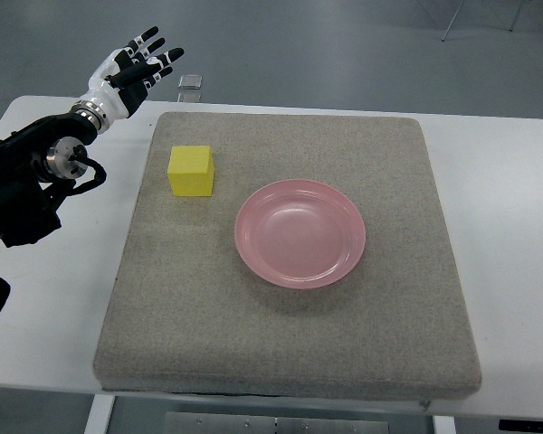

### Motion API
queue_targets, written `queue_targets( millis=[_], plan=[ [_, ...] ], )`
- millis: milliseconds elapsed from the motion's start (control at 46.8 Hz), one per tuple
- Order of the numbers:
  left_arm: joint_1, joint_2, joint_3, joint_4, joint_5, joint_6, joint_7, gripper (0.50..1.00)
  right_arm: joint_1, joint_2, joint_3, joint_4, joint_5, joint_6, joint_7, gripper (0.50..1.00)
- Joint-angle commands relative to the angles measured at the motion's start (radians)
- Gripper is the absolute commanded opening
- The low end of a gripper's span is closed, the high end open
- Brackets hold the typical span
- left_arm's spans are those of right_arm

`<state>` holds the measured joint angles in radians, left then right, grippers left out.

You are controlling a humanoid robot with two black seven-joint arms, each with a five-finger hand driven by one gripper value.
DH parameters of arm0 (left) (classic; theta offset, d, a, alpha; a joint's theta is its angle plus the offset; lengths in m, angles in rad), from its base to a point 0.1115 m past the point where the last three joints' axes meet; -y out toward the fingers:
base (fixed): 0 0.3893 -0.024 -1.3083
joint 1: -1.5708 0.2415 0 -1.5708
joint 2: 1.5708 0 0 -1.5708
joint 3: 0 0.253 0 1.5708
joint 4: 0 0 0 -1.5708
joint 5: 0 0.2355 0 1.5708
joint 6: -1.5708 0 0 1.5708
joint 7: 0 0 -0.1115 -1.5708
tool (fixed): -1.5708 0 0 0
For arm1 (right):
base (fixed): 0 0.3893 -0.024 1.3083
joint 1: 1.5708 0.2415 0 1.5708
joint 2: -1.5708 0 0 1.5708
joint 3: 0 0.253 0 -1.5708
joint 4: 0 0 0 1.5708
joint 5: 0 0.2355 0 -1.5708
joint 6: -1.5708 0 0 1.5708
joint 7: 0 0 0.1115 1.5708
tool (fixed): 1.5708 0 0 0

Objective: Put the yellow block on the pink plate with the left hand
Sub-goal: 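Swing the left hand over the yellow cube, fingers pointing down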

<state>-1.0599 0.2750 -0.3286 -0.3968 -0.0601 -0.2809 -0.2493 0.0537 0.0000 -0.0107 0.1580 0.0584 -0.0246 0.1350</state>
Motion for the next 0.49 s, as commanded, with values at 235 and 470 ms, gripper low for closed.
queue_targets(
  millis=[235, 470],
  plan=[
    [-0.098, 0.075, 0.129, -0.097, 0.308, -0.007, 0.005, 0.984, 0.000, 0.000, 0.000, 0.000, 0.001, 0.000, 0.000, 0.924],
    [-0.141, 0.145, 0.132, -0.212, 0.643, -0.021, 0.007, 0.984, 0.000, 0.000, 0.000, 0.000, 0.000, 0.000, 0.000, 0.924]
  ],
)
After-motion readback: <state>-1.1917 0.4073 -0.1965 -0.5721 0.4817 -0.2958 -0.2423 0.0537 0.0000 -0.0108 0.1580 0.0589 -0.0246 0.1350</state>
